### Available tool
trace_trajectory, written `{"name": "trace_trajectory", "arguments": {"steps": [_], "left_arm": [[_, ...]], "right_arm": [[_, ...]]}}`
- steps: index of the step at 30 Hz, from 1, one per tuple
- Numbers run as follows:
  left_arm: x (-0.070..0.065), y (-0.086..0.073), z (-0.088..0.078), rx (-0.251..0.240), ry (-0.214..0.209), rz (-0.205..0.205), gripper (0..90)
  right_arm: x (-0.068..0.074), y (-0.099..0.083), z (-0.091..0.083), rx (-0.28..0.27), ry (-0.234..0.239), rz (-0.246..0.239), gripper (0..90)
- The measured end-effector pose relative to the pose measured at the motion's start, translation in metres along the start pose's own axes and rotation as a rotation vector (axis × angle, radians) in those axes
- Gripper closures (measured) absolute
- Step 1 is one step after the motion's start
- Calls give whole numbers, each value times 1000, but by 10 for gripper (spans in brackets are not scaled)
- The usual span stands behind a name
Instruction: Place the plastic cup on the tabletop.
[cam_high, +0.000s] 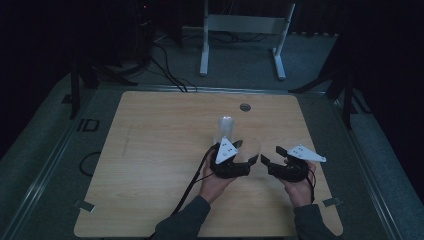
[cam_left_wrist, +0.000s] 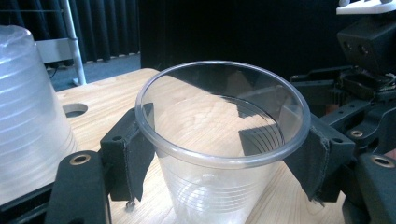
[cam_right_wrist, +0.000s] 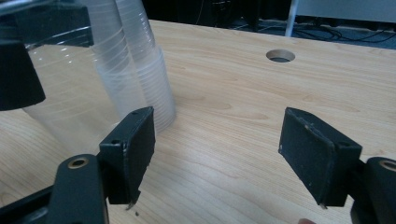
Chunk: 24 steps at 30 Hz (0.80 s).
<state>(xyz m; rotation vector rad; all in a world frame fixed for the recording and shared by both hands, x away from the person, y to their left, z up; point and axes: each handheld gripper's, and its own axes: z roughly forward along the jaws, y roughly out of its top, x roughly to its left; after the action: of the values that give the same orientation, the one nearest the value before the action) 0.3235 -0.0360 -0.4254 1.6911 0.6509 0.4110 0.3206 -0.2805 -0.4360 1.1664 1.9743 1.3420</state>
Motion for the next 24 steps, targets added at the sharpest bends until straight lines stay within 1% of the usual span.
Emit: {"name": "trace_trajectory", "arguments": {"steps": [6, 19, 24], "left_arm": [[2, -6, -1, 9, 7, -7, 290], [4, -18, -1, 24, 15, 3, 290], [7, -25, 0, 25, 17, -2, 289]], "right_arm": [[-1, -3, -1, -1, -3, 7, 266], [-2, -4, -1, 2, -2, 10, 265], [-2, -4, -1, 0, -2, 10, 265]]}}
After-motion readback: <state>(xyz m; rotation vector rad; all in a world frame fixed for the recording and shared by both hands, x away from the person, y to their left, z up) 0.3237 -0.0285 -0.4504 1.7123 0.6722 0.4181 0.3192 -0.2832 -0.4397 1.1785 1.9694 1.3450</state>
